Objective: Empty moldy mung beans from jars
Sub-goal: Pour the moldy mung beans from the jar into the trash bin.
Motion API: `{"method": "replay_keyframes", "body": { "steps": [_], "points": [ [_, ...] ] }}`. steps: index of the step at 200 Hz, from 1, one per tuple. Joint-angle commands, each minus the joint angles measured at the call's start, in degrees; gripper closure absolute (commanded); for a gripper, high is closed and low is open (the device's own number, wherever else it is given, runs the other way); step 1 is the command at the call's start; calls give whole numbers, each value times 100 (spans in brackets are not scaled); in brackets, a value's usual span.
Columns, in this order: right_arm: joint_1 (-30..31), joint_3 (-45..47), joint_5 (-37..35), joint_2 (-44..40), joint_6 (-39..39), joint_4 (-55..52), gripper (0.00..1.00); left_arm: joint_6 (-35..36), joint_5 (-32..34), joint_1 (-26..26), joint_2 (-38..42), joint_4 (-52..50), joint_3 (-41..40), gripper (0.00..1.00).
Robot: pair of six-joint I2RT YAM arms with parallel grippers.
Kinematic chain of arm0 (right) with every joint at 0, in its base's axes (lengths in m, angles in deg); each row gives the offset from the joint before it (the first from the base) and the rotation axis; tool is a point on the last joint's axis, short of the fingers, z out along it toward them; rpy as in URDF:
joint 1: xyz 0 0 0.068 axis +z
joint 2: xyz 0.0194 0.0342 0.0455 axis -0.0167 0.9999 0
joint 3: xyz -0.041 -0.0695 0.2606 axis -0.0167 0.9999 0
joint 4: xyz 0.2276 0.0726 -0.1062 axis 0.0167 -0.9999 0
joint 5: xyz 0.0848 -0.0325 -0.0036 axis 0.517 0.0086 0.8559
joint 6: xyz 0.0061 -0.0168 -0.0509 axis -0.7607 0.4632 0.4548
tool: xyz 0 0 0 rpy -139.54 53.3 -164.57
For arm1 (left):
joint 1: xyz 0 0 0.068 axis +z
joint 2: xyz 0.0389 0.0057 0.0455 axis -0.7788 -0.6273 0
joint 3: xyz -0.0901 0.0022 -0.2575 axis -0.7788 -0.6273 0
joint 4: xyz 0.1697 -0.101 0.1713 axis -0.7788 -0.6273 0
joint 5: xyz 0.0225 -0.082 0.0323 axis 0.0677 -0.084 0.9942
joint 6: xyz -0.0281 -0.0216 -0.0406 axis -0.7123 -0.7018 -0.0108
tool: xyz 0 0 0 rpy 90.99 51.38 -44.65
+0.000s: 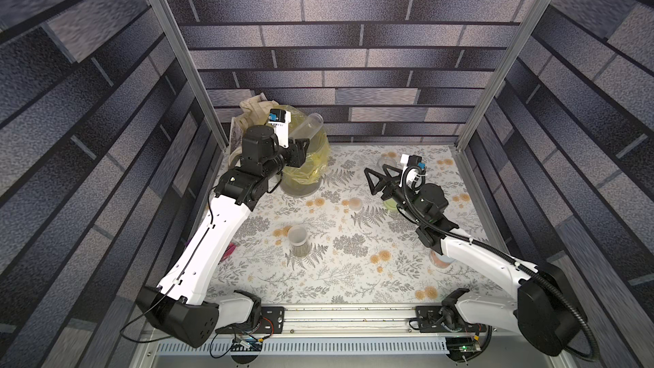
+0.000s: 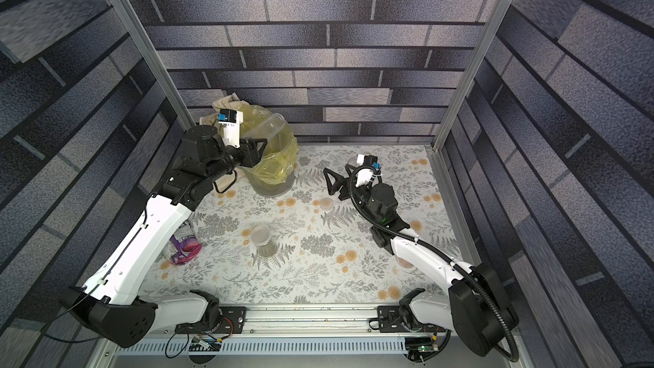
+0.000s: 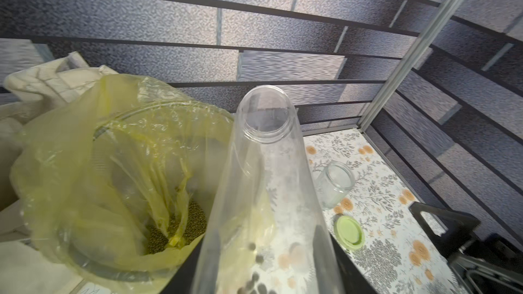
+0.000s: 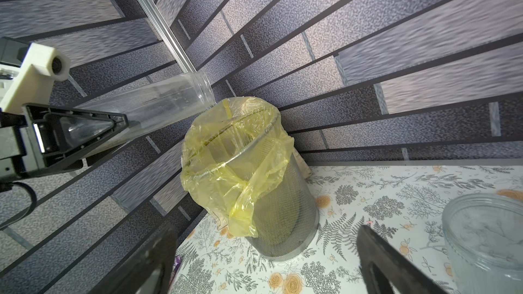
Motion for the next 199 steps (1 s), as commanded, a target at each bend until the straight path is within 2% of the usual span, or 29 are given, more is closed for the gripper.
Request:
{"method": "replay_keyframes", "body": {
  "steps": [1, 19, 40, 85, 138, 179, 199],
  "points": [
    [-25, 205, -130, -136, 54, 376, 0, 161, 510, 120, -152, -470, 302, 46],
    [-29, 353, -52, -45, -68, 595, 0, 212, 694, 254, -420, -802, 576, 46],
    [-31, 507, -8, 77, -231, 846, 0, 302, 543, 385, -896, -1507, 1199, 46],
    [-31, 690, 0, 95, -364, 964, 0, 653, 545, 515, -2663, -4211, 3843, 46],
    [-28, 707, 61, 6, -381, 805, 0, 825, 649, 504, -3787, -5254, 5491, 47],
    [-20, 700, 78, -41, -395, 738, 0, 852, 649, 474, -3731, -5301, 5701, 47],
    [-22, 664, 87, -72, -445, 653, 0, 976, 1208, 271, -3503, -5357, 5690, 47]
  ]
}}
